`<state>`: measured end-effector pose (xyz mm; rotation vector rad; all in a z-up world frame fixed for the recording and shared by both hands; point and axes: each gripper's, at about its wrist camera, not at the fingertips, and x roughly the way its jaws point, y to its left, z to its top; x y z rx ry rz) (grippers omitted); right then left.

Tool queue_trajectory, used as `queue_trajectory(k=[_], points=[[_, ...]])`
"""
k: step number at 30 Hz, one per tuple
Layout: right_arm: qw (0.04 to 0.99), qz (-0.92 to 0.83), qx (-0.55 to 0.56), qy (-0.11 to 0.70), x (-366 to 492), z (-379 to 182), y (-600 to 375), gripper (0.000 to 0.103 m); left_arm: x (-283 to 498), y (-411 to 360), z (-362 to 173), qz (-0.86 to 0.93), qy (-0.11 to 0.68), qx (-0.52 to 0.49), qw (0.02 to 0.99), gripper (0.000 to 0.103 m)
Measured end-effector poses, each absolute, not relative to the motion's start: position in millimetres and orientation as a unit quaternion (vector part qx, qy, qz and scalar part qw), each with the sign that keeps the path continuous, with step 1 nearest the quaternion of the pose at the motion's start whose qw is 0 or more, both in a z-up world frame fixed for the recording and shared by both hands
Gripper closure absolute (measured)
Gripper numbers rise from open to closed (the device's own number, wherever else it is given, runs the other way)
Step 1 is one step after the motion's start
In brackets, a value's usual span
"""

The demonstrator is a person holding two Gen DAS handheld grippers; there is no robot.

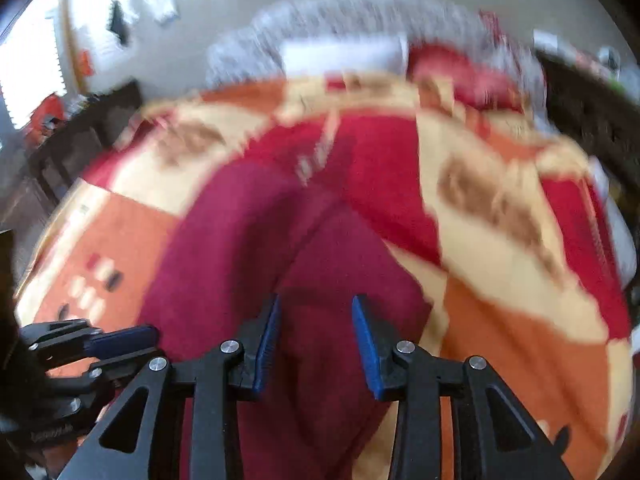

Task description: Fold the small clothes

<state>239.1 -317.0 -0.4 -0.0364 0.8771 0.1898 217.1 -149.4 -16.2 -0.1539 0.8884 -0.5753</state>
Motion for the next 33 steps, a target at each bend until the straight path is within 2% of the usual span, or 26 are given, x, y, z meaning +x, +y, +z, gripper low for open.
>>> queue_trajectory(k=[3, 4, 5, 6, 7, 8, 9, 12, 16, 20, 23, 24, 26, 27, 28, 29, 30, 31, 33], points=[[0.906, 0.102, 0.005, 0.411, 230, 15, -321, 0.063, 211, -138, 0, -0.292, 0.413, -0.071, 0.860, 0.079], [0.909, 0.113, 0.029, 0.399, 221, 23, -328, 0.061, 208, -130, 6, -0.291, 0.400, -0.069, 0.866, 0.068], [0.912, 0.119, 0.055, 0.388, 214, 30, -338, 0.056, 206, -122, 10, -0.284, 0.387, -0.065, 0.875, 0.045], [0.914, 0.121, 0.081, 0.378, 205, 33, -348, 0.037, 206, -115, 11, -0.274, 0.377, -0.061, 0.883, 0.035], [0.915, 0.124, 0.108, 0.369, 197, 33, -358, 0.014, 207, -108, 10, -0.265, 0.370, -0.059, 0.889, 0.029], [0.910, 0.139, 0.152, 0.360, 186, 30, -372, 0.007, 212, -102, 3, -0.264, 0.373, -0.061, 0.887, 0.029], [0.904, 0.149, 0.177, 0.360, 182, 25, -379, 0.005, 217, -98, -3, -0.269, 0.384, -0.070, 0.881, 0.029], [0.877, 0.153, 0.246, 0.383, 177, -2, -401, 0.005, 233, -96, -29, -0.295, 0.427, -0.120, 0.846, 0.029], [0.840, 0.184, 0.318, 0.400, 180, -32, -410, 0.008, 235, -109, -40, -0.335, 0.435, -0.154, 0.821, 0.029], [0.828, 0.223, 0.287, 0.428, 187, -43, -387, 0.008, 237, -132, -46, -0.345, 0.451, -0.141, 0.811, 0.022], [0.834, 0.222, 0.257, 0.436, 189, -49, -378, 0.008, 239, -131, -50, -0.348, 0.451, -0.161, 0.806, 0.022], [0.831, 0.227, 0.267, 0.432, 189, -50, -379, 0.007, 238, -130, -51, -0.348, 0.450, -0.165, 0.806, 0.022], [0.821, 0.254, 0.284, 0.425, 187, -51, -377, 0.009, 234, -129, -49, -0.344, 0.443, -0.164, 0.811, 0.037], [0.819, 0.268, 0.273, 0.427, 186, -52, -372, 0.017, 232, -129, -47, -0.342, 0.439, -0.163, 0.815, 0.043], [0.826, 0.264, 0.249, 0.432, 184, -51, -366, 0.027, 231, -127, -45, -0.339, 0.436, -0.164, 0.817, 0.055], [0.838, 0.250, 0.224, 0.430, 182, -48, -361, 0.032, 231, -124, -42, -0.336, 0.434, -0.168, 0.819, 0.060], [0.840, 0.248, 0.227, 0.425, 180, -45, -361, 0.041, 230, -120, -38, -0.335, 0.431, -0.174, 0.820, 0.066], [0.843, 0.245, 0.231, 0.419, 179, -41, -361, 0.052, 229, -117, -34, -0.337, 0.428, -0.176, 0.820, 0.069], [0.855, 0.239, 0.217, 0.406, 172, -24, -351, 0.058, 222, -113, -21, -0.336, 0.413, -0.164, 0.830, 0.070]])
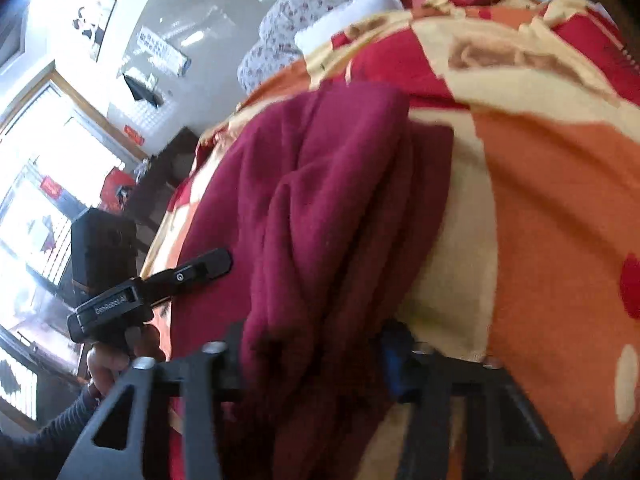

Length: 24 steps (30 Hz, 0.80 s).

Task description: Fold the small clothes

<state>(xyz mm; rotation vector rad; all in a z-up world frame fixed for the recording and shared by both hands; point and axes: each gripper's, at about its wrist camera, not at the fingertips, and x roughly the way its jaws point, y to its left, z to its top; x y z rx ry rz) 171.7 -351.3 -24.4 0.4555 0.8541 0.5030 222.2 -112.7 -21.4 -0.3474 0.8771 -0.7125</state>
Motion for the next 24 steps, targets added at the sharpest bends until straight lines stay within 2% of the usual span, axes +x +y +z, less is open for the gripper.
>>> queue_trajectory(k=[4, 10, 15, 19, 24], points=[[0.868, 0.246, 0.181, 0.392, 165, 5, -314, 0.061, 207, -83, 8, -0.322, 0.378, -0.146, 0.856, 0.071], [0.865, 0.306, 0.157, 0.364, 182, 33, -231, 0.061, 197, 1, 45, -0.282, 0.329, -0.121, 0.893, 0.071], [0.857, 0.311, 0.141, 0.387, 218, 13, -183, 0.060, 220, 35, 19, -0.228, 0.354, -0.121, 0.899, 0.067], [0.845, 0.255, 0.129, 0.451, 238, -25, -179, 0.054, 242, 24, -21, -0.185, 0.417, -0.076, 0.887, 0.058], [0.866, 0.239, 0.128, 0.421, 214, -9, -203, 0.050, 224, 27, -7, -0.156, 0.380, -0.044, 0.911, 0.054]])
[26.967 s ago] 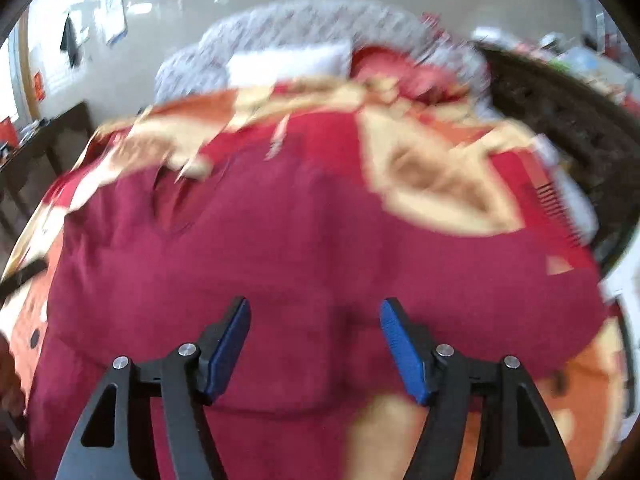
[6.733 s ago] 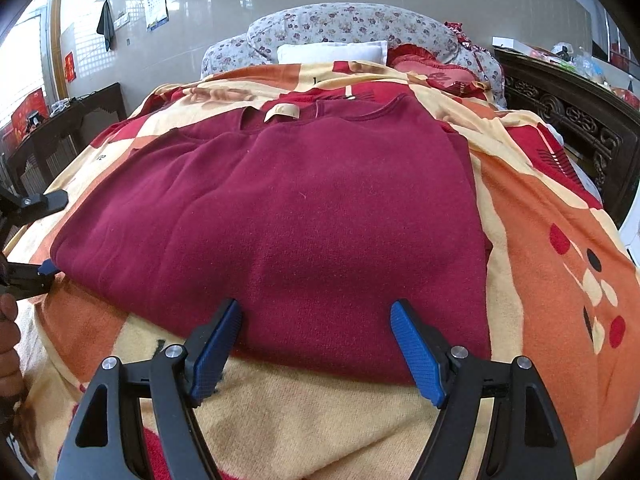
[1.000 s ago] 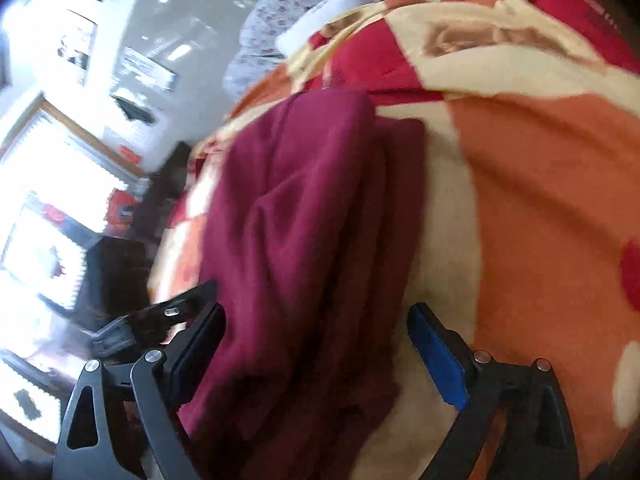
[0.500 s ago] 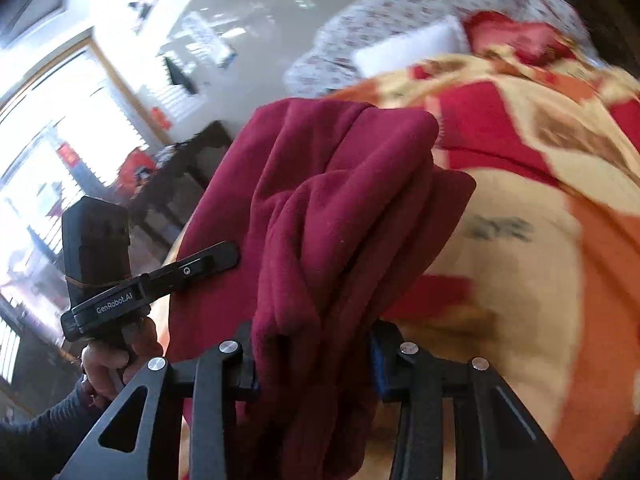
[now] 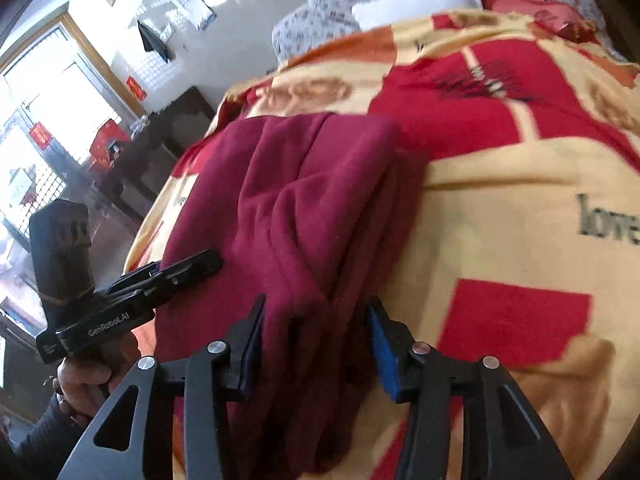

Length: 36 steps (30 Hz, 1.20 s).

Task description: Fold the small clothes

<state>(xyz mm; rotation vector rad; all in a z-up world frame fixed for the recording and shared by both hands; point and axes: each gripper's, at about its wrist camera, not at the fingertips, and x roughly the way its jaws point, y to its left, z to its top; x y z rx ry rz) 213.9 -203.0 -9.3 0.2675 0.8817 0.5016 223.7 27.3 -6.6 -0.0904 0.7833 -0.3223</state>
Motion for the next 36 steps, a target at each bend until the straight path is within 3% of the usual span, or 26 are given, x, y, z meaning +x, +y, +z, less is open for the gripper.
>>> queue_trajectory(k=[7, 8, 12, 18, 36], points=[[0.916, 0.234, -0.093, 0.311, 145, 40, -154, 0.050, 173, 21, 31, -0.087, 0.323, -0.013, 0.942, 0.058], [0.912, 0.243, -0.111, 0.312, 147, 40, -148, 0.050, 175, 16, 29, -0.087, 0.331, -0.009, 0.940, 0.066], [0.873, 0.255, -0.183, 0.373, 149, 11, -118, 0.054, 189, 3, 13, -0.082, 0.367, 0.006, 0.927, 0.068], [0.878, 0.236, -0.139, 0.392, 156, -38, -149, 0.053, 202, -13, -10, -0.077, 0.394, 0.013, 0.916, 0.068], [0.894, 0.243, -0.107, 0.360, 151, -46, -152, 0.051, 209, -8, -23, -0.076, 0.406, 0.005, 0.911, 0.068]])
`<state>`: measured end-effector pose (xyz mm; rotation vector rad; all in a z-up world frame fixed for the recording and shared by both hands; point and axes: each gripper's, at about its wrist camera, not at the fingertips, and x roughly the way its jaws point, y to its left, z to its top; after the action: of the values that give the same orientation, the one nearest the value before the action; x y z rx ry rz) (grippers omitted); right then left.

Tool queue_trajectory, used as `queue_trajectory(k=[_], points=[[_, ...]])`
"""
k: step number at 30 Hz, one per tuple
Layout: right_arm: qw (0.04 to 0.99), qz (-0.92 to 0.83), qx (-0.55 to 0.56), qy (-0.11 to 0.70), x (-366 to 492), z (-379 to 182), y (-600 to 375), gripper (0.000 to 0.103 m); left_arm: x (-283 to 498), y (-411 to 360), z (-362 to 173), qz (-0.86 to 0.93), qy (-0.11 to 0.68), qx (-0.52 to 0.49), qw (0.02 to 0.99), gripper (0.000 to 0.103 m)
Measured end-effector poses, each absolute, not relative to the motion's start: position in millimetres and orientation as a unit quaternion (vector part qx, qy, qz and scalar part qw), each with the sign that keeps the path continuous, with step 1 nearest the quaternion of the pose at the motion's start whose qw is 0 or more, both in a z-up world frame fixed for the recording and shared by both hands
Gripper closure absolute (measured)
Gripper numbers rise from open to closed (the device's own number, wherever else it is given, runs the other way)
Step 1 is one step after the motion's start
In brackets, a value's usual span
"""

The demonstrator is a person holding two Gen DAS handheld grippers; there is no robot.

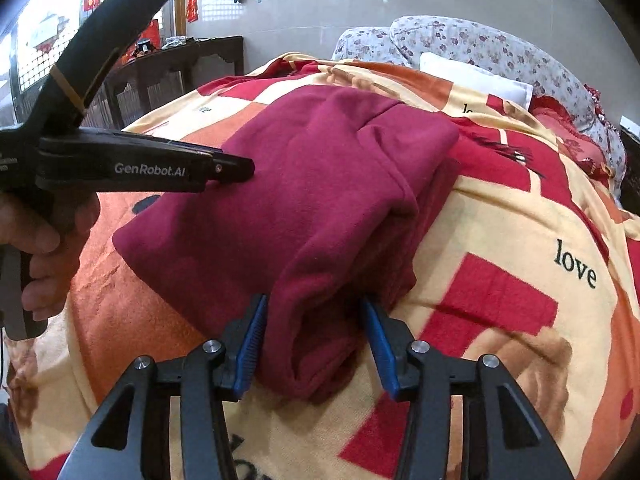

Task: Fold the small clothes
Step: 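Release the sweater and raise both tools away from it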

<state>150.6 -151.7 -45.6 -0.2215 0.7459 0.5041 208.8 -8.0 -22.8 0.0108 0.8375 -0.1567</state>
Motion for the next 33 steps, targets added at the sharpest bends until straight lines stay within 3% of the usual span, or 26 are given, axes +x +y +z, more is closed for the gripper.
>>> queue_trajectory(k=[13, 16, 18, 19, 20, 25, 27, 29, 33], points=[[0.890, 0.250, -0.102, 0.366, 152, -42, -152, 0.049, 215, -2, -27, -0.106, 0.412, -0.006, 0.905, 0.067], [0.892, 0.260, -0.066, 0.365, 153, -17, -160, 0.054, 201, 12, -9, -0.126, 0.387, -0.015, 0.913, 0.066], [0.916, 0.241, -0.046, 0.318, 150, 12, -170, 0.054, 187, 26, 4, -0.129, 0.356, -0.025, 0.925, 0.058], [0.924, 0.230, -0.042, 0.302, 153, 23, -173, 0.054, 182, 31, 6, -0.125, 0.347, -0.029, 0.929, 0.047], [0.931, 0.214, -0.039, 0.292, 159, 32, -174, 0.054, 179, 36, 8, -0.119, 0.341, -0.035, 0.932, 0.042], [0.921, 0.198, -0.075, 0.328, 214, 26, -138, 0.055, 168, 35, 5, -0.115, 0.340, -0.033, 0.933, 0.042], [0.907, 0.190, -0.095, 0.365, 236, 5, -126, 0.057, 161, 38, 5, -0.110, 0.338, -0.036, 0.934, 0.031], [0.894, 0.164, -0.098, 0.406, 252, -17, -127, 0.059, 150, 44, 9, -0.100, 0.325, -0.047, 0.939, 0.010], [0.897, 0.156, -0.087, 0.404, 247, -6, -130, 0.059, 129, 51, 19, -0.075, 0.296, -0.049, 0.951, 0.000]])
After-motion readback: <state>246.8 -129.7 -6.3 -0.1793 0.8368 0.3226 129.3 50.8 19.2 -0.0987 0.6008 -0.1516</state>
